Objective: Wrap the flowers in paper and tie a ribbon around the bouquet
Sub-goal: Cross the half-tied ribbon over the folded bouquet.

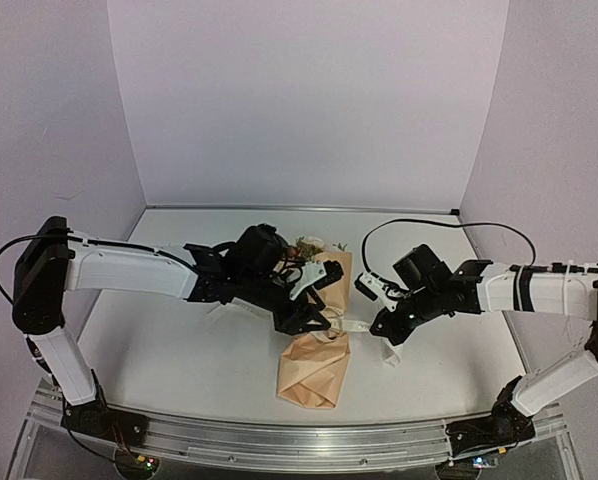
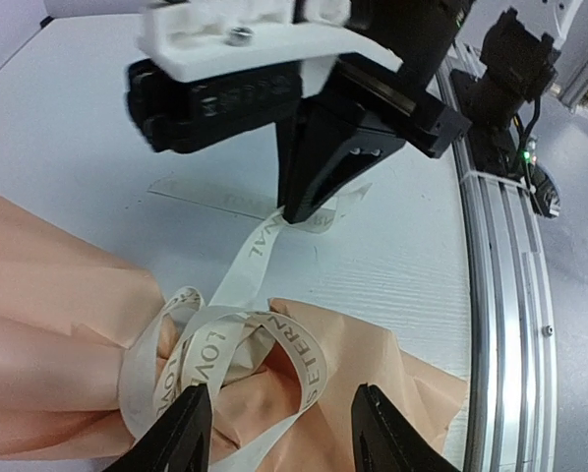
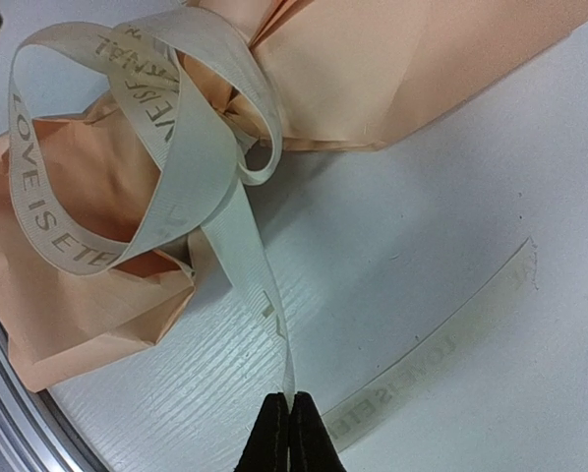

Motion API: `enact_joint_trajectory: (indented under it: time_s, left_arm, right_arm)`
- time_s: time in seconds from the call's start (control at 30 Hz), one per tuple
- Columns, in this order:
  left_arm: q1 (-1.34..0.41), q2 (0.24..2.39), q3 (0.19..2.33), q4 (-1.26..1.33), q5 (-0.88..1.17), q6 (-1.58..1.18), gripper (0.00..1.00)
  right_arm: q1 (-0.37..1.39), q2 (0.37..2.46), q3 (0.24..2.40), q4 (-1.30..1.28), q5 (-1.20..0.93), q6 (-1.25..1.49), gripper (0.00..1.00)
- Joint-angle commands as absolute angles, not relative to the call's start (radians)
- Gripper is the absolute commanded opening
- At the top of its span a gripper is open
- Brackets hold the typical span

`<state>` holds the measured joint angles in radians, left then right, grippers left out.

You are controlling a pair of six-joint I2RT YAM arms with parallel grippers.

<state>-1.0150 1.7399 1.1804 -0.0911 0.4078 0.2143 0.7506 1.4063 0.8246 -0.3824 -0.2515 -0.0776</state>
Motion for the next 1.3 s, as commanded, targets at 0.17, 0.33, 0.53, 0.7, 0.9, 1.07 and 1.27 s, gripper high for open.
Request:
enact_joint_trajectory:
  time_s: [0.17, 0.33, 0.53, 0.7, 0.9, 1.07, 1.27]
  left_arm:
    - [-1.071, 1.870, 1.369, -0.340, 0.299, 0.397, 0.52]
    - [-1.094, 1.929, 1.426, -0.403, 0.273, 0.429, 0.52]
    - [-1.101, 1.934, 1.442, -0.429, 0.263, 0.425, 0.49]
    - [-1.101, 1.936, 1.448, -0.441, 0.249, 0.408, 0.29]
    - [-1.083, 1.820, 1.307, -0.265, 0.201, 0.297, 0.02]
    - [-1.010, 1.679, 1.125, -0.040, 0.209, 0.112, 0.00]
    - [-0.973, 1.603, 0.980, 0.105, 0.219, -0.050, 0.00]
  right_arm:
    - [0.751, 1.412, 0.832, -0.337, -0.251, -0.049, 0.00]
    - [0.750, 1.417, 0.818, -0.308, -0.249, -0.038, 0.00]
    - [0.749, 1.423, 0.818, -0.293, -0.252, -0.037, 0.00]
    - [0.749, 1.428, 0.818, -0.284, -0.251, -0.033, 0.00]
    - [0.749, 1.426, 0.822, -0.280, -0.254, -0.018, 0.00]
    - [0.750, 1.424, 0.824, -0.277, -0.269, -0.008, 0.00]
    - [0.750, 1.423, 0.832, -0.269, -0.275, 0.054, 0.00]
